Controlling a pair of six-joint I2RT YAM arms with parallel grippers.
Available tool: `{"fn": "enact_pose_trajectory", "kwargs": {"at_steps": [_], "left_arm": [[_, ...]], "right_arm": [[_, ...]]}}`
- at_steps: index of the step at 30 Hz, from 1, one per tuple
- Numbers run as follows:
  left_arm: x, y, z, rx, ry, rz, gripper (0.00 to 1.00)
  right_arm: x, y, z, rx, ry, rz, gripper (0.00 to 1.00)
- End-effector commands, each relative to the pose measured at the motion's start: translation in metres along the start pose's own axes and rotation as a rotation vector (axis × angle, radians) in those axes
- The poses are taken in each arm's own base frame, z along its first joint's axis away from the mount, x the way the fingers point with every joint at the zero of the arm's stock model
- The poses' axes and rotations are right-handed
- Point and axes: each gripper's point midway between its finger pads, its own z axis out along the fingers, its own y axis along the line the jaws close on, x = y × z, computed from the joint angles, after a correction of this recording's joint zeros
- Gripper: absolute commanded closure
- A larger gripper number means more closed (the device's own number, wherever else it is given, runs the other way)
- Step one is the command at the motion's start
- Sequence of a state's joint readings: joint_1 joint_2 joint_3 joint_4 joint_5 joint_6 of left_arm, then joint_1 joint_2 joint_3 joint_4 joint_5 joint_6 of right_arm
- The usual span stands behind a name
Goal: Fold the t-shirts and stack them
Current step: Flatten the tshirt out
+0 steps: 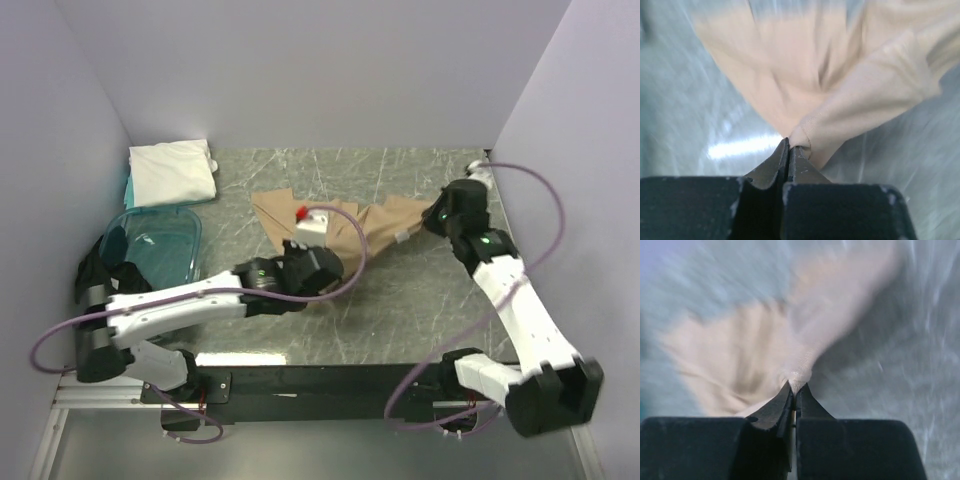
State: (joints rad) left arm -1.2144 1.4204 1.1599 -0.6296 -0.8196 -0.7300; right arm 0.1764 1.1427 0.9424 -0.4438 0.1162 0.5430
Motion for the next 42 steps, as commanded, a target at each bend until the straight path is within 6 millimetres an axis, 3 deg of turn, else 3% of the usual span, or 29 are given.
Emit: {"fn": "enact_pose_trajectory", "kwargs": {"at_steps": [1,2,3,5,6,8,9,15,21,24,28,31,32,34,35,37,38,40,41,42], "left_arm": [[-0.12,0.041,-0.049,-0.105,-0.316,-0.077,0.99],[-0.138,0.048,-0.06,-0.118,-0.356,-0.085,0.99],[-0.164,0.06,-0.079,-0.12,-0.406,-0.057,0.99],[-0.206,0.077,-0.105,-0.156,-0.532,-0.139,0.99],[-0.224,0.091,-0.123,-0.164,-0.578,-0.111,0.99],[-0.249,0.094,-0.144,-0.097,-0.632,-0.092,0.99],[-0.257,0.096,-0.153,-0.084,-0.648,-0.084,0.99],[-0.321,0.137,-0.219,-0.09,-0.783,-0.093,0.99],[-0.356,0.163,-0.249,-0.198,-0.859,-0.091,0.99],[-0.369,0.17,-0.26,-0.195,-0.904,-0.147,0.99],[-0.376,0.165,-0.244,-0.181,-0.923,-0.148,0.99],[-0.383,0.164,-0.201,-0.199,-0.899,-0.132,0.99],[-0.382,0.167,-0.165,-0.239,-0.844,-0.074,0.99],[-0.392,0.176,-0.141,-0.239,-0.829,-0.127,0.99],[-0.393,0.185,-0.104,-0.277,-0.779,-0.1,0.99],[-0.41,0.209,-0.093,-0.299,-0.794,-0.146,0.99],[-0.414,0.206,-0.07,-0.288,-0.775,-0.13,0.99],[-0.438,0.223,-0.08,-0.313,-0.851,-0.151,0.99],[-0.443,0.226,-0.067,-0.334,-0.852,-0.147,0.99],[-0.459,0.23,-0.086,-0.321,-0.912,-0.164,0.99]], "right_arm": [[-0.085,0.031,-0.079,-0.122,-0.284,0.026,1.0],[-0.096,0.036,-0.095,-0.149,-0.319,0.027,1.0],[-0.119,0.045,-0.126,-0.194,-0.397,0.04,1.0],[-0.138,0.046,-0.155,-0.196,-0.464,0.048,1.0],[-0.158,0.051,-0.183,-0.226,-0.531,0.057,1.0],[-0.172,0.052,-0.208,-0.231,-0.579,0.045,1.0],[-0.188,0.057,-0.235,-0.258,-0.637,0.051,1.0],[-0.226,0.07,-0.327,-0.365,-0.803,0.011,1.0],[-0.249,0.082,-0.371,-0.421,-0.89,-0.024,1.0],[-0.257,0.092,-0.379,-0.454,-0.907,-0.047,1.0],[-0.267,0.103,-0.364,-0.455,-0.901,-0.067,1.0],[-0.275,0.11,-0.338,-0.429,-0.883,-0.084,1.0],[-0.279,0.114,-0.335,-0.432,-0.898,-0.093,1.0],[-0.285,0.119,-0.305,-0.395,-0.871,-0.107,1.0],[-0.292,0.124,-0.285,-0.379,-0.86,-0.107,1.0],[-0.299,0.136,-0.264,-0.395,-0.851,-0.129,1.0],[-0.311,0.146,-0.248,-0.406,-0.865,-0.129,1.0],[-0.327,0.156,-0.24,-0.416,-0.891,-0.125,1.0],[-0.334,0.162,-0.217,-0.404,-0.87,-0.124,1.0],[-0.349,0.169,-0.239,-0.433,-0.921,-0.114,1.0]]}}
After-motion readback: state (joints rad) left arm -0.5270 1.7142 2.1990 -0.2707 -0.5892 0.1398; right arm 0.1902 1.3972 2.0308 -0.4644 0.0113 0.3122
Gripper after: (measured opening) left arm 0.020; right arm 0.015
